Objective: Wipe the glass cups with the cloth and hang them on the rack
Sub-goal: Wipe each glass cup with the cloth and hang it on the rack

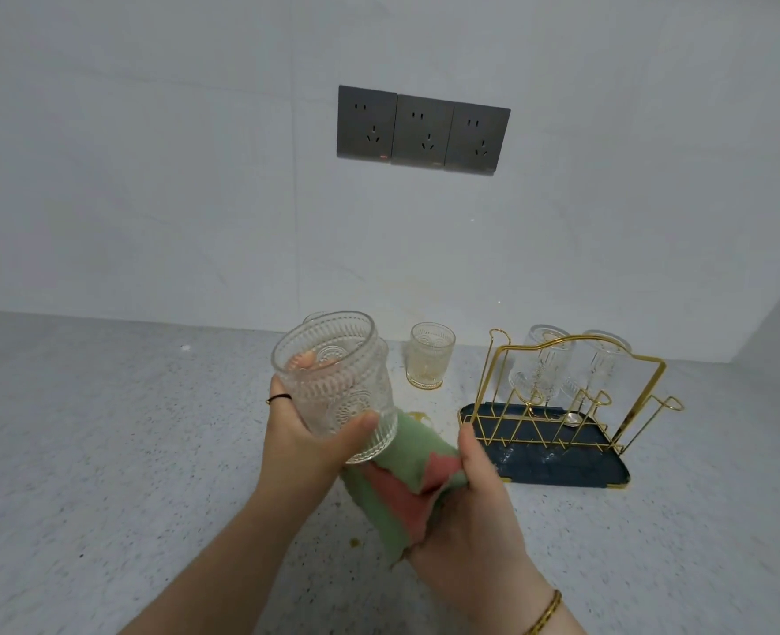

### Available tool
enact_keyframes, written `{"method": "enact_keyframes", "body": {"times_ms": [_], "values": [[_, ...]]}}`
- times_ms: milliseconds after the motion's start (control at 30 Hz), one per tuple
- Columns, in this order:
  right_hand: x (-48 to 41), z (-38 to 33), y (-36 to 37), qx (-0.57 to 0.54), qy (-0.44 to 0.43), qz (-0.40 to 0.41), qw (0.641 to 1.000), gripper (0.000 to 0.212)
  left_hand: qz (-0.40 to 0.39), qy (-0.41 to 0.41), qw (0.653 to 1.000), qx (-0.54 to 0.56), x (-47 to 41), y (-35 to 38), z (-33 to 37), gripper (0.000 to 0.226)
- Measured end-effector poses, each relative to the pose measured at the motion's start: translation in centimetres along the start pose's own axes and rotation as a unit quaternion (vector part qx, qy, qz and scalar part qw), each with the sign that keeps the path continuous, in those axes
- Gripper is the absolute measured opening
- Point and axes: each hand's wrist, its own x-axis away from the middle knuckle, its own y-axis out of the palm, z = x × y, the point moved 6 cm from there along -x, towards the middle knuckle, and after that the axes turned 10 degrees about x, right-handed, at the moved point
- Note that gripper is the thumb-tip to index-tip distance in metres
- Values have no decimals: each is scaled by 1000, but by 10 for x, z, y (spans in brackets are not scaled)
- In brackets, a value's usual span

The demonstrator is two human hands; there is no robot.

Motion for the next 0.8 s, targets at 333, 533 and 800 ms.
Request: {"method": "enact_keyframes", "body": {"times_ms": [333, 533, 800], "values": [[-10, -57, 5, 108, -130, 40, 985, 61, -147, -43, 979, -133, 24, 14, -2, 65], [-8, -76, 32, 609, -93, 14, 787, 44, -203, -58, 957, -200, 30, 18, -10, 62], [-14, -85, 28, 657, -93, 1, 748, 25, -204, -47, 961, -181, 24, 8, -9, 72]]}}
